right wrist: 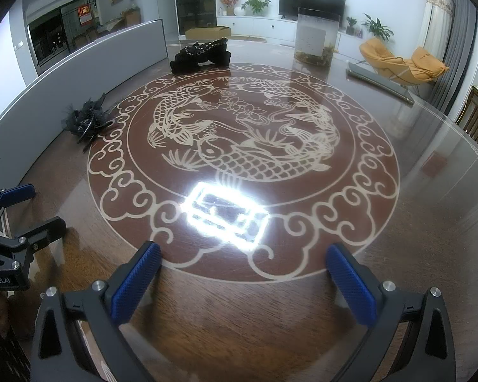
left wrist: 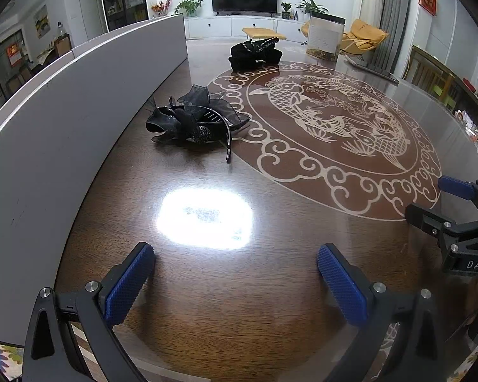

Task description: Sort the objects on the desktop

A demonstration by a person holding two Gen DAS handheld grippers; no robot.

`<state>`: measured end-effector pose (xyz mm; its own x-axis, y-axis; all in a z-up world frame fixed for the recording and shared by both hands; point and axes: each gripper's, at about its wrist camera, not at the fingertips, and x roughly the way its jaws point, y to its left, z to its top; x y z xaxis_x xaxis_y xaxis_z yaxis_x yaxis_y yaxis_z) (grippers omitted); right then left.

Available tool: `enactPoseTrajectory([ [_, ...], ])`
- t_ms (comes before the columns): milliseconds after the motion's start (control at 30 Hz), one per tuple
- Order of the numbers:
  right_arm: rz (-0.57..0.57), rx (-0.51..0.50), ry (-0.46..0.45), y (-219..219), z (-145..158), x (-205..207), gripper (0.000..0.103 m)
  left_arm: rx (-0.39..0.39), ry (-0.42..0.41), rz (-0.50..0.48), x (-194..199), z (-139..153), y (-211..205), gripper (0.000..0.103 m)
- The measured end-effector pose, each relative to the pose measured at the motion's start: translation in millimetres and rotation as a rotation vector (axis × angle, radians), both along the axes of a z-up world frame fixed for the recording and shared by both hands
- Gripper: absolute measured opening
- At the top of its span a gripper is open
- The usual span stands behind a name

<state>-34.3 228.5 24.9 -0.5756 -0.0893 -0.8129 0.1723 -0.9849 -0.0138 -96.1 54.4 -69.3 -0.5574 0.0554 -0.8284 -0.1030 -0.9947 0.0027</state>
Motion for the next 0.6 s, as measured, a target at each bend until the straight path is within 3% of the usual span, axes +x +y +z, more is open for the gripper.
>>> enactPoseTrajectory([
  [600,0.000,0.000,0.000,0.0,0.1,0.5,0.103,-0.001,0.002,0.238,-87.6,4.1,4.0,0.103],
])
